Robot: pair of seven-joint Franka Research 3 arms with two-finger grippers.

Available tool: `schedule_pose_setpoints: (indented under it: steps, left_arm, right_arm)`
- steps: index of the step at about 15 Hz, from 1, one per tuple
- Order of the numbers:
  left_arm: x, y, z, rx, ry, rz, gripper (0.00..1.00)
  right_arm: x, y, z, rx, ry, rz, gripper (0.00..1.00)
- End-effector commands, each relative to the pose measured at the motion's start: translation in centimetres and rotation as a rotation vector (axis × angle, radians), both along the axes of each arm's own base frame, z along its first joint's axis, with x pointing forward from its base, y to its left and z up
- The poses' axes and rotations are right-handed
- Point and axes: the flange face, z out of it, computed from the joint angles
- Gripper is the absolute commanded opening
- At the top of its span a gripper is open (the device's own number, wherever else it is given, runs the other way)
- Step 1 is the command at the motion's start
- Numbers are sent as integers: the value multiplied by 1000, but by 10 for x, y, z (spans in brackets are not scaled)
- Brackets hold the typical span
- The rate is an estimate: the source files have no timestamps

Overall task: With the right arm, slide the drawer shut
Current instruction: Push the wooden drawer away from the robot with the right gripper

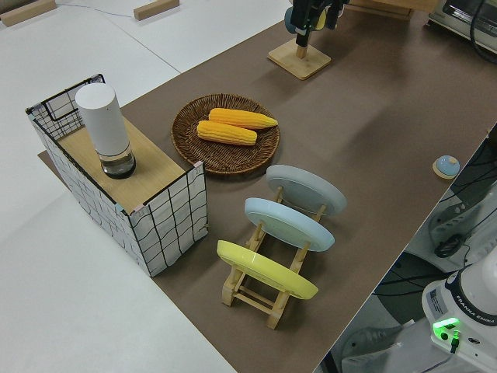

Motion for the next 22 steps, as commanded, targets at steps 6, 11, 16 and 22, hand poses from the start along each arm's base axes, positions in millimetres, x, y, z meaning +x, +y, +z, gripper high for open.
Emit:
schedule_pose_setpoints:
  steps: [6,11,16,22]
  left_arm:
    - [2,1,4,16,5,-12,993]
    - [2,1,4,16,5,-12,993]
    - [2,1,4,16,5,-12,993]
    - [2,1,3,16,6,-12,993]
  right_arm:
    - [30,34,-68,106,47,-357,0]
    - [42,37,-109,71,99,-533,0]
    - [52,27,-132,56,88,-547,0]
    - [67,15,-160,-5,74,-546,0]
